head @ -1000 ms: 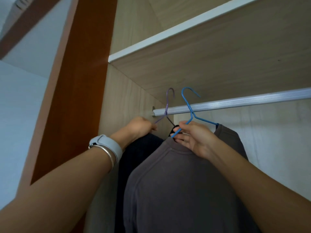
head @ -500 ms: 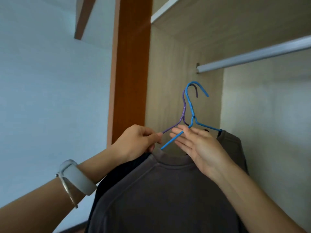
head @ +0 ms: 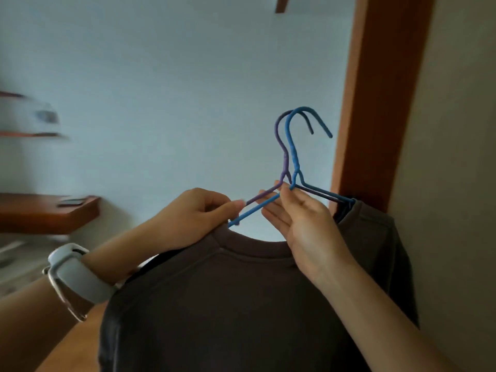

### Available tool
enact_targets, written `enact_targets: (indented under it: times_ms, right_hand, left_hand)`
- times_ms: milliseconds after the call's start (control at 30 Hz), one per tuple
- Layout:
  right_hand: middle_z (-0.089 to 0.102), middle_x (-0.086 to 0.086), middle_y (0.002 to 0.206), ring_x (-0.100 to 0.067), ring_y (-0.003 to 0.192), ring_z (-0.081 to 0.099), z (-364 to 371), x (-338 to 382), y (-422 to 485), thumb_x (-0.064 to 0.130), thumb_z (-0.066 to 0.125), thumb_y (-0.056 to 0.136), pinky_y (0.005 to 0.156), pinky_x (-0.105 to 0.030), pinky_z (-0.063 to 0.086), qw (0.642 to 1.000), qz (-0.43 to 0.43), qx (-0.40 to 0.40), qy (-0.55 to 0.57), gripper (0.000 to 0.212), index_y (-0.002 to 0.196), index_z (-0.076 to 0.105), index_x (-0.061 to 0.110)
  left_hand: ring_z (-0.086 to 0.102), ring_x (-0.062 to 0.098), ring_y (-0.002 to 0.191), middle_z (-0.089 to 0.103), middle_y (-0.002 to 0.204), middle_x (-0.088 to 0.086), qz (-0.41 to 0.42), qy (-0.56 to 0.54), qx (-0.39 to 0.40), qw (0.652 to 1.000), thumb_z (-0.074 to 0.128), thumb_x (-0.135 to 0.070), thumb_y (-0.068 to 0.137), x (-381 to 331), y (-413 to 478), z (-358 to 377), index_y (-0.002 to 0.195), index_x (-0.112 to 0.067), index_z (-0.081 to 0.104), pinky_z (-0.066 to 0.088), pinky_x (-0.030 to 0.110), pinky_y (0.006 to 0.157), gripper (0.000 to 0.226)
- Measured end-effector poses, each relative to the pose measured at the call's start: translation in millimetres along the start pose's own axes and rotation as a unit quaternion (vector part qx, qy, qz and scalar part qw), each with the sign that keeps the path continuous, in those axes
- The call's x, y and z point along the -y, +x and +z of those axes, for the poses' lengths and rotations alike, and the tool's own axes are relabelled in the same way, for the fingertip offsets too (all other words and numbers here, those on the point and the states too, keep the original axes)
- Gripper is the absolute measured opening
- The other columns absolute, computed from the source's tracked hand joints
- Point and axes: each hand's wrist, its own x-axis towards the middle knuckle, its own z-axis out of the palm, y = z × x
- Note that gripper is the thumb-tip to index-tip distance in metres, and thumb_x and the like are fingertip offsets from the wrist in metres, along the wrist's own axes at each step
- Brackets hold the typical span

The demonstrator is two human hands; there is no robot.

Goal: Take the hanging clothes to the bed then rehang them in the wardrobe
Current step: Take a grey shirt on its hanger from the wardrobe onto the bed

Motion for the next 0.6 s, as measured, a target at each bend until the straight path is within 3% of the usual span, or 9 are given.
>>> enact_targets:
  times_ms: [67, 200, 367, 467, 600]
  right_hand:
    - [0.07, 0.0, 0.098, -0.009, 0.095, 0.067, 25, -19, 4, 0.022, 0.042, 0.096, 0.089, -0.023, 0.053, 0.999, 0.018, 0.04, 0.025, 0.026, 0.082, 0.063, 0.028]
    - [0.068, -0.002, 0.101, -0.008, 0.091, 0.066, 77, -54, 15, 0.02, 0.041, 0.097, 0.087, -0.022, 0.052, 0.99, 0.062, 0.116, 0.055, 0.024, 0.086, 0.061, 0.027]
    - [0.066, -0.001, 0.092, -0.005, 0.083, 0.065, 126, -99, 48, 0.019, 0.038, 0.099, 0.078, -0.02, 0.053, 0.98, 0.104, 0.161, 0.058, 0.026, 0.083, 0.059, 0.02]
    - [0.067, -0.003, 0.087, -0.008, 0.079, 0.068, 139, -128, 78, 0.02, 0.035, 0.1, 0.074, -0.019, 0.055, 0.973, 0.106, 0.205, -0.021, 0.027, 0.089, 0.059, 0.015]
    - [0.069, -0.002, 0.068, -0.014, 0.061, 0.07, 138, -163, 127, 0.029, 0.041, 0.097, 0.064, -0.023, 0.058, 0.954, -0.032, 0.186, -0.233, 0.032, 0.083, 0.065, 0.013]
  left_hand:
    - [0.041, 0.003, 0.045, 0.049, 0.051, -0.005, -0.03, 0.07, 0.013, 0.997, 0.048, -0.061, 0.075, 19, -15, -17, 0.071, -0.018, 0.066, 0.035, 0.015, 0.05, 0.047]
    - [0.041, 0.01, 0.05, 0.047, 0.056, -0.005, -0.072, 0.195, -0.03, 0.978, 0.06, -0.049, 0.079, 58, -40, -42, 0.07, -0.018, 0.058, 0.032, 0.018, 0.049, 0.032]
    - [0.045, 0.009, 0.053, 0.05, 0.057, -0.005, -0.113, 0.224, -0.118, 0.961, 0.061, -0.043, 0.081, 119, -50, -57, 0.073, -0.02, 0.059, 0.033, 0.023, 0.052, 0.024]
    - [0.048, 0.011, 0.058, 0.054, 0.061, -0.002, -0.142, 0.223, -0.126, 0.956, 0.063, -0.04, 0.081, 162, -44, -63, 0.075, -0.016, 0.061, 0.033, 0.022, 0.052, 0.025]
    - [0.058, 0.017, 0.068, 0.062, 0.072, -0.001, -0.164, 0.227, -0.115, 0.953, 0.062, -0.04, 0.082, 219, -26, -77, 0.085, -0.017, 0.065, 0.043, 0.027, 0.06, 0.024]
